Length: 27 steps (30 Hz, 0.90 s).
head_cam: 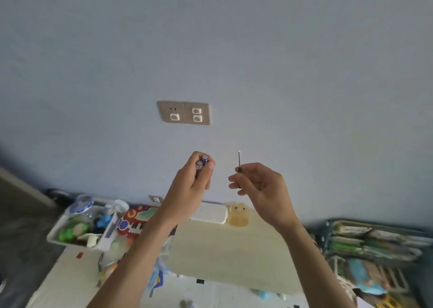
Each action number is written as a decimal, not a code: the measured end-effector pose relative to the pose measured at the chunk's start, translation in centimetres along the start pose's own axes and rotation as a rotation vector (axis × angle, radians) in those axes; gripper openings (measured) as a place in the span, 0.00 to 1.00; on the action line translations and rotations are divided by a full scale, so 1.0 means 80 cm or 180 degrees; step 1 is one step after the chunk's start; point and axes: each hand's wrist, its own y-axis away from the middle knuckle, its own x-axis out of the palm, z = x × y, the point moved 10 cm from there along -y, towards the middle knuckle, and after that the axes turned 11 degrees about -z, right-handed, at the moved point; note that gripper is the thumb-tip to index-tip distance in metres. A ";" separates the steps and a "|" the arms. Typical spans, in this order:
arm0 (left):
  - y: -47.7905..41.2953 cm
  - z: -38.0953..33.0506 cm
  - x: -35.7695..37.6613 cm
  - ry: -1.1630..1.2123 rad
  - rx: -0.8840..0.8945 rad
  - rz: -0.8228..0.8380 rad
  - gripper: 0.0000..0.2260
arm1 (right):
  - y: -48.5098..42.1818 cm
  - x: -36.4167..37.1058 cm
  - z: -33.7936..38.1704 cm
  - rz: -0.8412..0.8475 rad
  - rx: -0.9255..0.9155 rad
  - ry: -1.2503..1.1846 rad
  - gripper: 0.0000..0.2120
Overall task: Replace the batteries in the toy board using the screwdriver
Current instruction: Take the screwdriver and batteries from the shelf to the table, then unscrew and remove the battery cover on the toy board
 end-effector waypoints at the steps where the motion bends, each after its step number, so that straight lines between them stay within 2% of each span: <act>1: -0.010 0.010 0.007 0.0035 0.0044 0.0115 0.10 | -0.004 -0.001 -0.007 -0.0108 0.0030 0.0020 0.03; 6: -0.035 0.080 0.048 0.0068 0.0050 0.0470 0.11 | -0.026 0.001 -0.068 -0.0333 0.0228 0.0187 0.04; 10: -0.029 0.177 0.096 -0.0043 -0.0002 0.0531 0.08 | -0.052 0.002 -0.161 -0.0359 0.0316 0.0286 0.04; 15: 0.006 0.353 0.186 -0.0243 -0.0053 0.0707 0.06 | -0.075 0.010 -0.344 -0.0375 0.0346 0.0316 0.04; 21: 0.056 0.591 0.302 -0.0450 -0.0012 0.0856 0.10 | -0.088 0.033 -0.608 -0.0224 0.0265 0.0352 0.02; 27: 0.100 0.782 0.400 -0.1605 0.0280 0.1595 0.12 | -0.115 0.049 -0.807 -0.0064 -0.0091 0.0577 0.03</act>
